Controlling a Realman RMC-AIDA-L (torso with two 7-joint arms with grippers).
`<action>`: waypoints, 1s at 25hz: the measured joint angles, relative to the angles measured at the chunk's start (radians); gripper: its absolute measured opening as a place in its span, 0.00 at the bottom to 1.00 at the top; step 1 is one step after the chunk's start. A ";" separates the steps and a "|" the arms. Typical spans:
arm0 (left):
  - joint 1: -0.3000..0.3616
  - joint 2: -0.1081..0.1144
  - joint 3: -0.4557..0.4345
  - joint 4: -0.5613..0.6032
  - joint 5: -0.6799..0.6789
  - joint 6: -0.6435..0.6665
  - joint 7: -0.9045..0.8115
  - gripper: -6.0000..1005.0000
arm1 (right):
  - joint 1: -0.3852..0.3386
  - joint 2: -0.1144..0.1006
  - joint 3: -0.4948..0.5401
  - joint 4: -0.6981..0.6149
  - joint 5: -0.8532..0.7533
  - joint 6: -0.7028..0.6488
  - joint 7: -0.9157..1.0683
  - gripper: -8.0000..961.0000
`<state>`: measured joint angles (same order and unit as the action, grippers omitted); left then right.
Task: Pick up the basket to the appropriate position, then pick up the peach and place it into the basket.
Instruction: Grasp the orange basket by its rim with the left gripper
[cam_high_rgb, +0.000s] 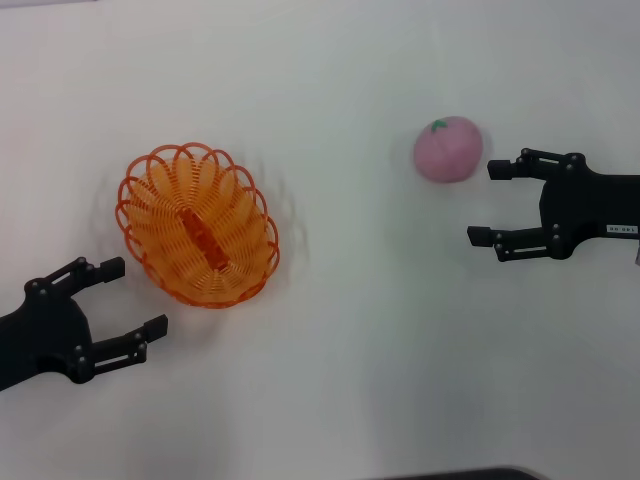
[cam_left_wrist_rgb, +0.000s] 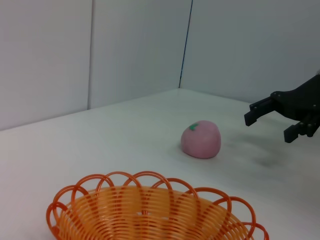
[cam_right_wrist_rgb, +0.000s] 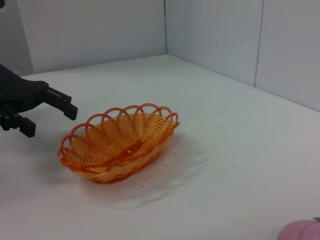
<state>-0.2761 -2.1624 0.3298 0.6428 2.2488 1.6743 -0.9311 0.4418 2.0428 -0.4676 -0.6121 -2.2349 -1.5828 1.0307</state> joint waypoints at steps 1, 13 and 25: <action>0.000 0.000 0.000 0.000 0.000 0.002 0.000 0.90 | 0.000 0.000 0.000 0.000 0.000 0.001 0.002 0.98; 0.000 0.002 0.000 0.001 -0.001 0.007 -0.005 0.90 | 0.002 0.000 0.000 0.000 0.000 0.003 0.003 0.98; -0.025 0.012 0.044 0.085 0.003 0.071 -0.320 0.90 | 0.002 0.000 0.000 0.000 0.000 0.003 0.003 0.98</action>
<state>-0.3010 -2.1506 0.3736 0.7281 2.2515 1.7454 -1.2510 0.4441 2.0428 -0.4678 -0.6120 -2.2349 -1.5800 1.0340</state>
